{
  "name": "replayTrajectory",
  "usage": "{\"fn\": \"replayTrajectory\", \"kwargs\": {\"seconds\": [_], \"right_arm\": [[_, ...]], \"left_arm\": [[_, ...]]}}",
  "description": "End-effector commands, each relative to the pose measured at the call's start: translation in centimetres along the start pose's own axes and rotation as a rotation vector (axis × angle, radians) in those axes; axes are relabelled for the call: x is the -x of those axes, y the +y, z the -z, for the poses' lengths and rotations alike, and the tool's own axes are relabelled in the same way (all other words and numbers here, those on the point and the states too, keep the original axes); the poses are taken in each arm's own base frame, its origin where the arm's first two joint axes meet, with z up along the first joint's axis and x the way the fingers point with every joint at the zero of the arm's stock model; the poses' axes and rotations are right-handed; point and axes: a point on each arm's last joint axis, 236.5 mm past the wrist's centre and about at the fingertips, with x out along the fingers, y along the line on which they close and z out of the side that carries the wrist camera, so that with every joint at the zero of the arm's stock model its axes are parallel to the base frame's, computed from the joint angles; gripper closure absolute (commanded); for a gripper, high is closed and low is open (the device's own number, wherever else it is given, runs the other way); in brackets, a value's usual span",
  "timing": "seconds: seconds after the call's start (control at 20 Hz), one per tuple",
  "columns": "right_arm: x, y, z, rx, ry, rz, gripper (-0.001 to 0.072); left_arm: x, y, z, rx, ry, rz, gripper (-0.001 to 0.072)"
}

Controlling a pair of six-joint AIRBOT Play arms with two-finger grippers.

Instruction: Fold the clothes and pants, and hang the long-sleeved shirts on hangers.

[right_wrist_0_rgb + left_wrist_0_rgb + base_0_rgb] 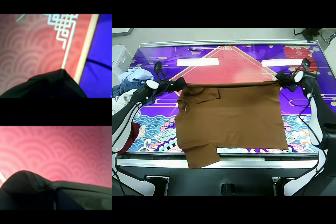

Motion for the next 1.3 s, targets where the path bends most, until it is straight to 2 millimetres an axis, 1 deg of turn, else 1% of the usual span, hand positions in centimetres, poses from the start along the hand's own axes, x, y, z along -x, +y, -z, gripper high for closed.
{"fn": "replayTrajectory", "kwargs": {"seconds": [0.0, 0.05, 0.1, 0.15, 0.2, 0.25, 0.3, 0.35, 0.4, 0.45, 0.5, 0.55, 0.6, 0.7, 0.8, 0.9, 1.05, 1.15, 1.25], "right_arm": [[1.5, -2.7, 2.9, 0.106, 0.196, 0.067, 0.0672], [1.9, -3.3, 4.3, 0.137, 0.26, 0.084, 0.0672], [2.7, -3.6, 5.4, 0.168, 0.318, 0.096, 0.0671], [3.9, -4.1, 6.0, 0.204, 0.357, 0.111, 0.0671], [5.6, -4.4, 6.8, 0.249, 0.411, 0.119, 0.0672], [7.5, -5.3, 7.8, 0.282, 0.475, 0.157, 0.0672], [8.9, -6.1, 8.9, 0.291, 0.539, 0.193, 0.0672], [9.8, -6.7, 10.4, 0.284, 0.617, 0.21, 0.0672], [10.2, -7.4, 11.7, 0.28, 0.673, 0.228, 0.0672], [10.1, -8.3, 13.0, 0.279, 0.717, 0.243, 0.0672], [9.9, -9.3, 14.1, 0.276, 0.751, 0.264, 0.0671], [9.4, -10.1, 15.0, 0.297, 0.77, 0.272, 0.0672], [8.9, -10.4, 15.5, 0.311, 0.772, 0.261, 0.0672], [8.3, -9.7, 16.4, 0.288, 0.779, 0.22, 0.0672], [8.1, -9.4, 16.5, 0.282, 0.775, 0.208, 0.0671], [8.1, -9.6, 16.4, 0.286, 0.772, 0.215, 0.0671], [7.8, -10.4, 15.6, 0.305, 0.742, 0.245, 0.0671], [7.7, -10.3, 15.6, 0.305, 0.742, 0.245, 0.067], [7.8, -10.3, 15.7, 0.304, 0.742, 0.243, 0.067]], "left_arm": [[0.1, -0.7, 1.4, -0.007, 0.078, 0.024, 0.0678], [0.3, -0.8, 2.3, -0.004, 0.121, 0.033, 0.0679], [1.1, -0.9, 3.0, -0.004, 0.169, 0.047, 0.0679], [2.3, -0.9, 3.4, -0.007, 0.216, 0.057, 0.0679], [3.9, -0.7, 4.1, -0.012, 0.273, 0.063, 0.0679], [5.5, -0.2, 5.3, -0.02, 0.35, 0.061, 0.0679], [7.0, 0.9, 7.5, -0.011, 0.463, 0.035, 0.0679], [8.3, 2.2, 9.9, 0.003, 0.578, -0.006, 0.0679], [9.3, 3.7, 12.4, 0.011, 0.682, -0.054, 0.0679], [10.0, 4.5, 14.4, 0.029, 0.751, -0.079, 0.0679], [10.3, 4.8, 16.1, 0.048, 0.797, -0.082, 0.0679], [10.4, 5.0, 17.3, 0.058, 0.827, -0.085, 0.0679], [10.4, 4.7, 18.2, 0.062, 0.849, -0.078, 0.0679], [10.2, 4.3, 18.9, 0.037, 0.863, -0.083, 0.0679], [9.9, 4.4, 18.7, 0.039, 0.85, -0.086, 0.0679], [10.3, 4.6, 18.5, 0.056, 0.855, -0.087, 0.0679], [11.5, 5.0, 18.7, 0.069, 0.887, -0.087, 0.0679], [11.3, 5.2, 18.8, 0.079, 0.891, -0.095, 0.0679], [10.8, 5.1, 19.2, 0.076, 0.894, -0.095, 0.0678]]}}
